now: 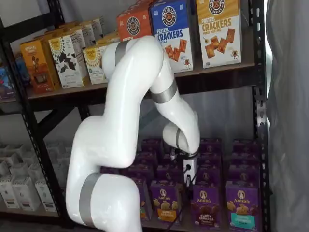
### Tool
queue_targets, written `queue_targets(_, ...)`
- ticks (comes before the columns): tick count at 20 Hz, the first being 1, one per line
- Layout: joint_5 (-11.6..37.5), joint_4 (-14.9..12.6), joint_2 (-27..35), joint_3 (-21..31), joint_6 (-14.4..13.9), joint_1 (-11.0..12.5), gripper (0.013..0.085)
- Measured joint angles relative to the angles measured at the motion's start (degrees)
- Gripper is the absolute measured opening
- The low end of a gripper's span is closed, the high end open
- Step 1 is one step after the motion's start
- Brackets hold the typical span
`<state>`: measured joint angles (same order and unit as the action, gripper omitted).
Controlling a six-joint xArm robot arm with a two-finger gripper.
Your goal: Pick up the purple box with a brown patch in the center, on the bottom shelf, the fifth box from the left
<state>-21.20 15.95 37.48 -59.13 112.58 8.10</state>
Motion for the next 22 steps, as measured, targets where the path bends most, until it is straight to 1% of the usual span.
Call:
queue_targets(1, -0.2, 1.3, 0.2, -0.3, 1.3, 0.1, 0.085)
queue_targets(2, -0.5, 3.7, 0.7, -1.2, 3.7, 0.4, 0.085)
queue_targets(3, -0.7, 4.6, 1.2, -2.0, 4.8, 0.8, 0.085)
queue_targets(5, -0.9, 5.4, 2.2, -3.5, 6.2, 1.5, 0.085)
queue_targets(9, -0.5, 9.8, 3.8, -5.6, 10.7, 2.0, 0.085)
queue_targets(10, -0.2, 10.2, 4.3, -6.2, 11.1, 2.1, 0.085)
queue_targets(12, 0.3, 9.4, 5.4, -7.4, 10.5, 2.2, 0.085)
queue_targets(17, 1.1, 6.5, 8.4, -10.3, 7.7, 2.0, 0.085)
queue_targets(19, 1.2, 4.2, 9.5, -11.5, 5.6, 1.9, 0.085)
queue_targets(22, 0.8, -0.7, 11.5, -13.7, 1.2, 2.0, 0.085)
